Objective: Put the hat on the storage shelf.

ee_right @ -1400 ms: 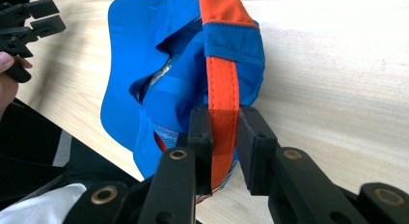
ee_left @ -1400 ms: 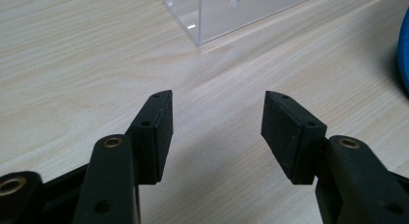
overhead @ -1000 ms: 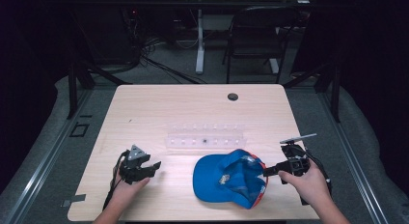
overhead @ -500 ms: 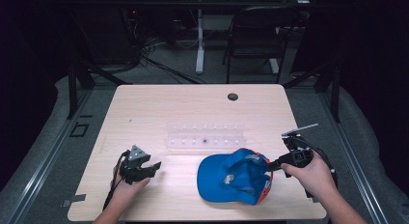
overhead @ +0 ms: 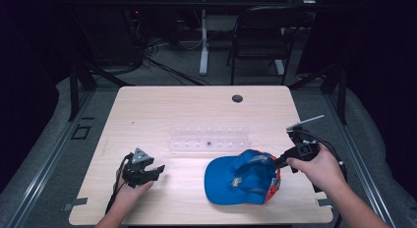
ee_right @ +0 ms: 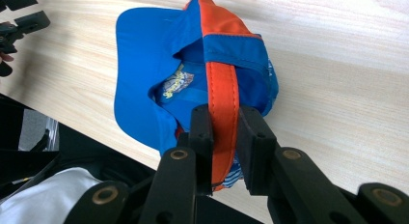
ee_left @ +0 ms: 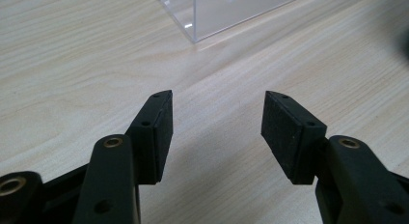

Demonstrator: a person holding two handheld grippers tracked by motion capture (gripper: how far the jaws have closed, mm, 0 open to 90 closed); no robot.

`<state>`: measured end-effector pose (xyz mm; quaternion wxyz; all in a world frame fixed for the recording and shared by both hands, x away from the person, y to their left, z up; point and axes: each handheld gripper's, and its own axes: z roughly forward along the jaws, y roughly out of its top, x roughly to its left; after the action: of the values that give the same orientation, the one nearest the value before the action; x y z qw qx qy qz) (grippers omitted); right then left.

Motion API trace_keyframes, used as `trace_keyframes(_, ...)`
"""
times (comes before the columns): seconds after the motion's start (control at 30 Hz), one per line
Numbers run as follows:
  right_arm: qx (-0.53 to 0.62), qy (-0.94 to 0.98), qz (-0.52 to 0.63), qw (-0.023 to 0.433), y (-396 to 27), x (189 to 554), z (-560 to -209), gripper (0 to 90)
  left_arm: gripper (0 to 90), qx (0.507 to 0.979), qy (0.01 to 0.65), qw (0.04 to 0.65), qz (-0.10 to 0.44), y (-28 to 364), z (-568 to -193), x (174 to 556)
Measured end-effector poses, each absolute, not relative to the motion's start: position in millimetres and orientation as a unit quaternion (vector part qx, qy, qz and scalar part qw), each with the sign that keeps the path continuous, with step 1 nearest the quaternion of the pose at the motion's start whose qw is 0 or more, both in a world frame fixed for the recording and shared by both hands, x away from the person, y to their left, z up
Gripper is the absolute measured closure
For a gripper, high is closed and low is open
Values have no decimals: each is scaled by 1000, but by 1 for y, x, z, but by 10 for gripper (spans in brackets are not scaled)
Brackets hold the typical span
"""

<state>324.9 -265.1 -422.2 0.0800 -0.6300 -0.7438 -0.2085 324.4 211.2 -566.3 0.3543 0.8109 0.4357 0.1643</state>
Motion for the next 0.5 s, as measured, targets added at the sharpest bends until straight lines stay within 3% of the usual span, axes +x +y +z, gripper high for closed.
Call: trace_keyframes(0.5, -621, -756, -196, 64, -256, 330, -387, 776, 452, 812, 434, 354, 163, 211, -566, 324)
